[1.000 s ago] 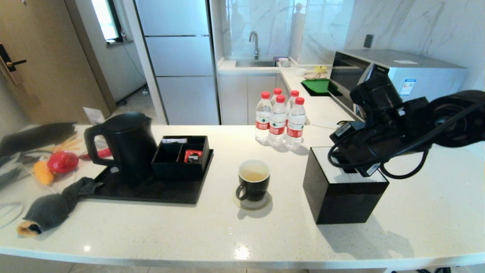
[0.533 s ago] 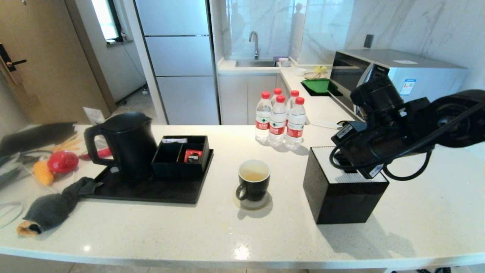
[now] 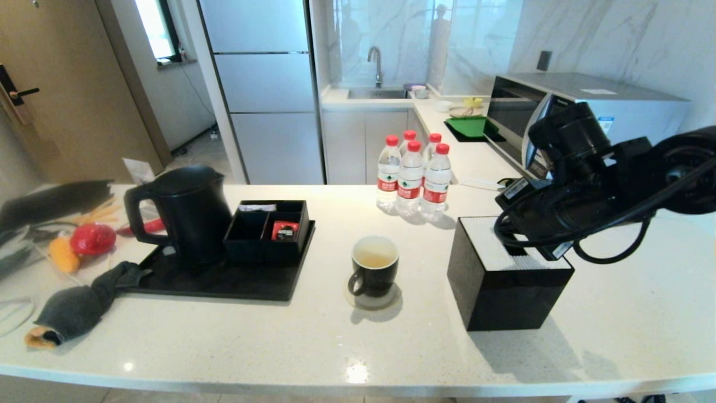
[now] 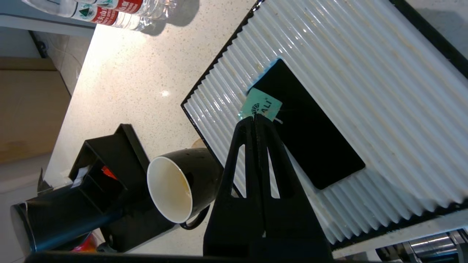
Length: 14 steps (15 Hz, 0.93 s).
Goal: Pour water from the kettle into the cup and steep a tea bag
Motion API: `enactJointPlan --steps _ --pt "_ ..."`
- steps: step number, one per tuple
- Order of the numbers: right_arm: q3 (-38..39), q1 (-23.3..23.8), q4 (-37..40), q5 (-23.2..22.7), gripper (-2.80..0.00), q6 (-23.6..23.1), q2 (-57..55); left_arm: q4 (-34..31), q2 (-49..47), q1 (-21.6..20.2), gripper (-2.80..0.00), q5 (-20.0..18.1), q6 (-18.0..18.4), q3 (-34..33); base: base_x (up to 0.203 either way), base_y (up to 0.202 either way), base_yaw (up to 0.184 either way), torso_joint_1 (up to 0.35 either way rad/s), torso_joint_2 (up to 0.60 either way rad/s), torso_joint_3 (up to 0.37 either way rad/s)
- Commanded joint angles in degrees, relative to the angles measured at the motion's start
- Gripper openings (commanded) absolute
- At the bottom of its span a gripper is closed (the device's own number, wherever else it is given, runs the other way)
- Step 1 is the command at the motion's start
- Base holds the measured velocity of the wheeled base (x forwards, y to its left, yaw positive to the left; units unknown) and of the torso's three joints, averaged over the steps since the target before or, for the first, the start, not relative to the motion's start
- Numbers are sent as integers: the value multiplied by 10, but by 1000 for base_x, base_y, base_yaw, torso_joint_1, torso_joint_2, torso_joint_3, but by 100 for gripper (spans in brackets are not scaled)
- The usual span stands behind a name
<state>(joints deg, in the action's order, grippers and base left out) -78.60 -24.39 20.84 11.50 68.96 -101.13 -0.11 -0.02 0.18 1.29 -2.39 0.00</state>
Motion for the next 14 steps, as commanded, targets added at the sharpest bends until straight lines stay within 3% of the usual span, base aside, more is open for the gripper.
enactJointPlan --steps 1,14 --pt "0 0 12 1 -280 4 9 0 0 0 -280 0 0 0 0 0 0 0 0 0" --pt "-1 -1 3 1 -280 6 -21 0 0 0 -280 0 -1 0 0 0 0 0 0 0"
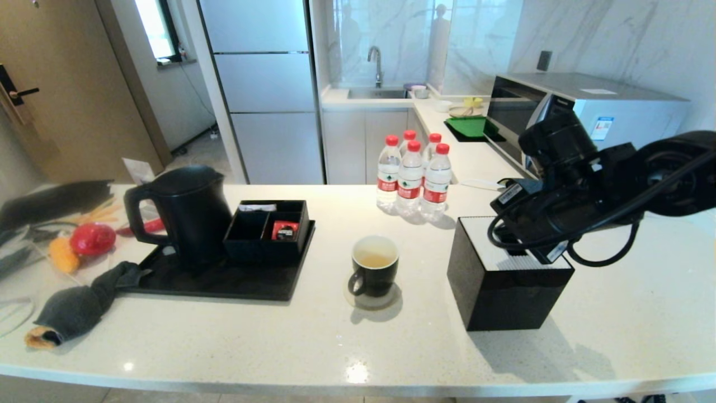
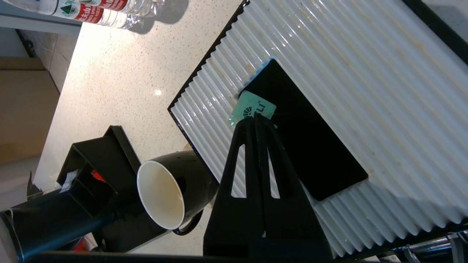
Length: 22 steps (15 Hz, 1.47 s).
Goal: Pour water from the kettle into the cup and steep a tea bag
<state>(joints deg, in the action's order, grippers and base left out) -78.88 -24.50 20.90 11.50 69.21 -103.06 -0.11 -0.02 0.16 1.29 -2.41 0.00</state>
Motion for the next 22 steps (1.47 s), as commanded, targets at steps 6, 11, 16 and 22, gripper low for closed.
enactJointPlan --steps 6,11,16,22 --pt "4 0 8 1 -280 2 10 0 0 0 -280 0 0 0 0 0 0 0 0 0" --pt "5 0 11 3 -280 -1 41 0 0 0 -280 0 0 0 0 0 0 0 0 0" --pt "23 1 29 10 -280 -43 92 0 0 0 -280 0 0 0 0 0 0 0 0 0" --pt "170 0 -67 72 -280 -265 213 0 0 0 -280 0 0 0 0 0 0 0 0 0"
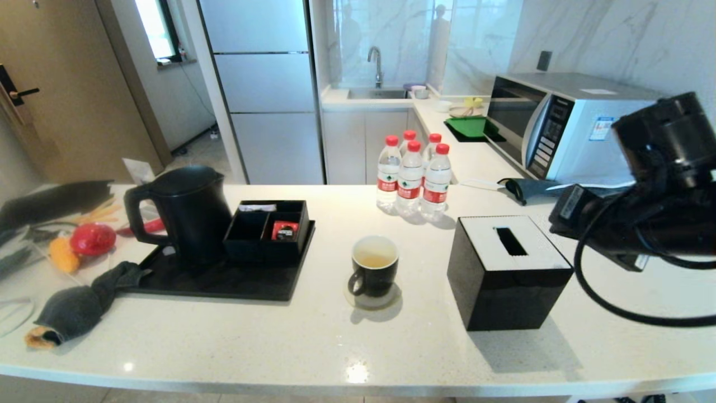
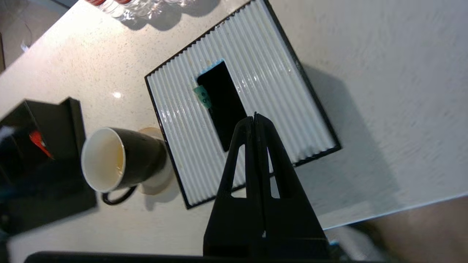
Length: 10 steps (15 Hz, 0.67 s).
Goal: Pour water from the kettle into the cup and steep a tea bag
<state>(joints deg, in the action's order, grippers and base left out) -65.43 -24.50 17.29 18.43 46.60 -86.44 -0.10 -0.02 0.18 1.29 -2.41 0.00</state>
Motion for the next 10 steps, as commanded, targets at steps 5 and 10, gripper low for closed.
enactJointPlan --steps 5,10 --pt "179 0 -282 6 -280 -260 143 0 0 0 -280 0 0 0 0 0 0 0 0 0" --pt "319 0 -557 5 -280 -447 196 0 0 0 -280 0 0 0 0 0 0 0 0 0"
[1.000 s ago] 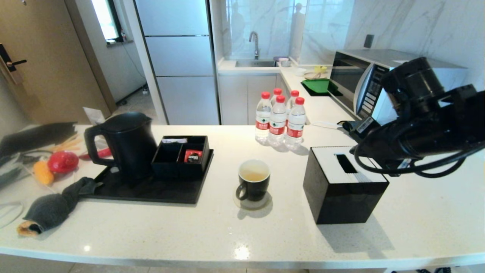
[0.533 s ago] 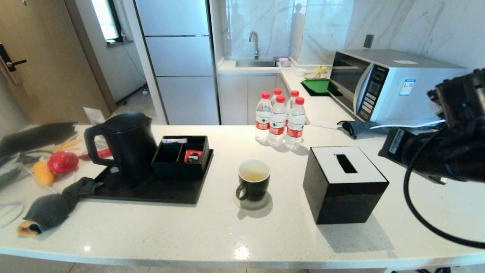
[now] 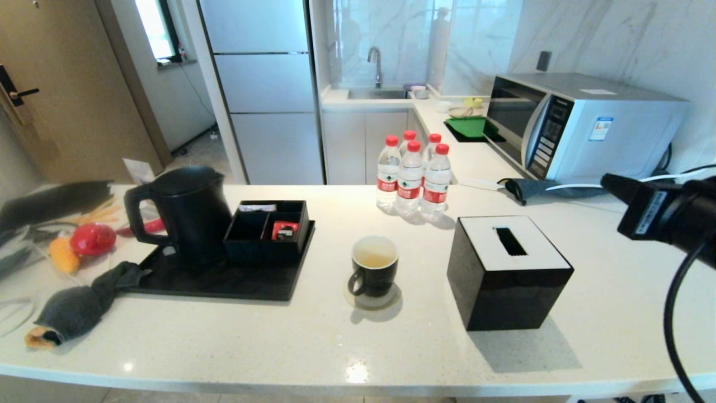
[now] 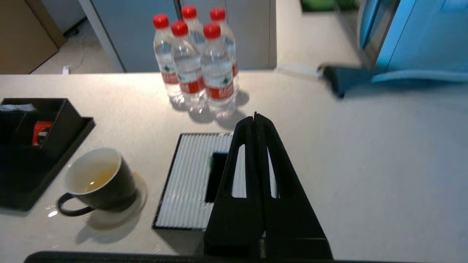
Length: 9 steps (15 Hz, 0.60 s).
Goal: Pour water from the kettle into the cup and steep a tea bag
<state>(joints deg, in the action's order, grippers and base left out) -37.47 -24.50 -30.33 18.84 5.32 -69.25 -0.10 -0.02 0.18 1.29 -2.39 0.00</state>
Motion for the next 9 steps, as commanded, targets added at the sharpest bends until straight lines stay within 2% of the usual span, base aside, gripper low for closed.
enactJointPlan --steps 1,3,5,8,9 --pt "73 0 -129 1 -280 -70 40 0 0 0 -280 0 -1 0 0 0 0 0 0 0" --pt "128 5 -154 2 -280 -113 90 -1 0 -1 -280 0 -1 0 0 0 0 0 0 0" --pt "173 36 -158 2 -280 -138 125 0 0 0 -280 0 0 0 0 0 0 0 0 0" --pt "223 50 -125 2 -280 -159 191 0 0 -1 -280 0 0 0 0 0 0 0 0 0" --pt "238 68 -118 -1 -280 -164 204 0 0 0 -280 0 -1 0 0 0 0 0 0 0"
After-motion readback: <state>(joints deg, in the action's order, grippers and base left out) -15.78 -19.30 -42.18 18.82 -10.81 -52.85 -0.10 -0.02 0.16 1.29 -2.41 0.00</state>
